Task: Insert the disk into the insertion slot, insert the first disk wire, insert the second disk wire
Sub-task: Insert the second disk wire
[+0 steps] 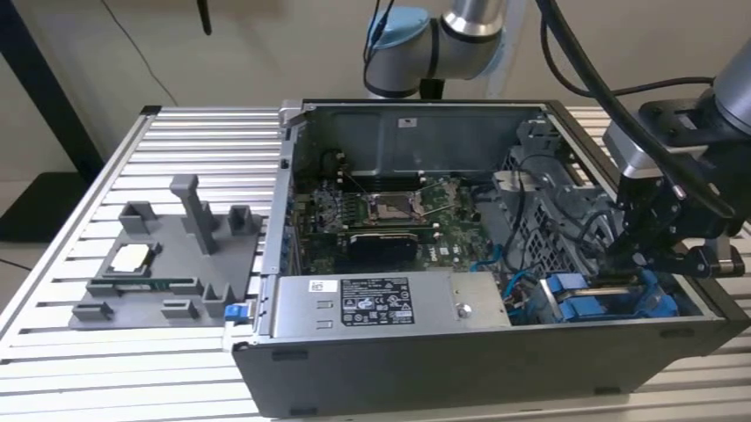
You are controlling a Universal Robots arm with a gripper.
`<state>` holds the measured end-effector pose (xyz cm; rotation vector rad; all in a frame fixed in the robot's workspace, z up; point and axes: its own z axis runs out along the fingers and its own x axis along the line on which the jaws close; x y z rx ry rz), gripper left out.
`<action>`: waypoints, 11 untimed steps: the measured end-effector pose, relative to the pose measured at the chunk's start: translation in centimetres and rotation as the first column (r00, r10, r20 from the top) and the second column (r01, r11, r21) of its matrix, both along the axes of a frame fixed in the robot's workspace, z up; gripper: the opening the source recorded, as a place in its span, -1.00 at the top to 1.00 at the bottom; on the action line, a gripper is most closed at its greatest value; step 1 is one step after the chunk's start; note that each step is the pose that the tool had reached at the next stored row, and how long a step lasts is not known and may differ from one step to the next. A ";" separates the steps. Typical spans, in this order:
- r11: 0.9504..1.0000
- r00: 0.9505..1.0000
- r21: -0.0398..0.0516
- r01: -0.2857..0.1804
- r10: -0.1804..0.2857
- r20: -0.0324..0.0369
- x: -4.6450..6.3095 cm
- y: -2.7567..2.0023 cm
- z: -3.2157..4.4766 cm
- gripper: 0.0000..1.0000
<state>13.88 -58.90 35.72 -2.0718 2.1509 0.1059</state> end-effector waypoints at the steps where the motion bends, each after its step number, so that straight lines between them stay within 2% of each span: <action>1: 1.000 1.000 0.000 0.000 0.000 0.000 0.0 0.00 0.01 0.55; 6: 1.000 1.000 0.000 0.000 0.000 0.000 0.0 0.00 0.09 0.55; 10: 1.000 1.000 0.000 0.000 0.000 0.000 0.0 0.00 1.83 0.55; 11: 1.000 1.000 0.000 0.000 0.000 0.000 0.0 0.00 2.00 0.55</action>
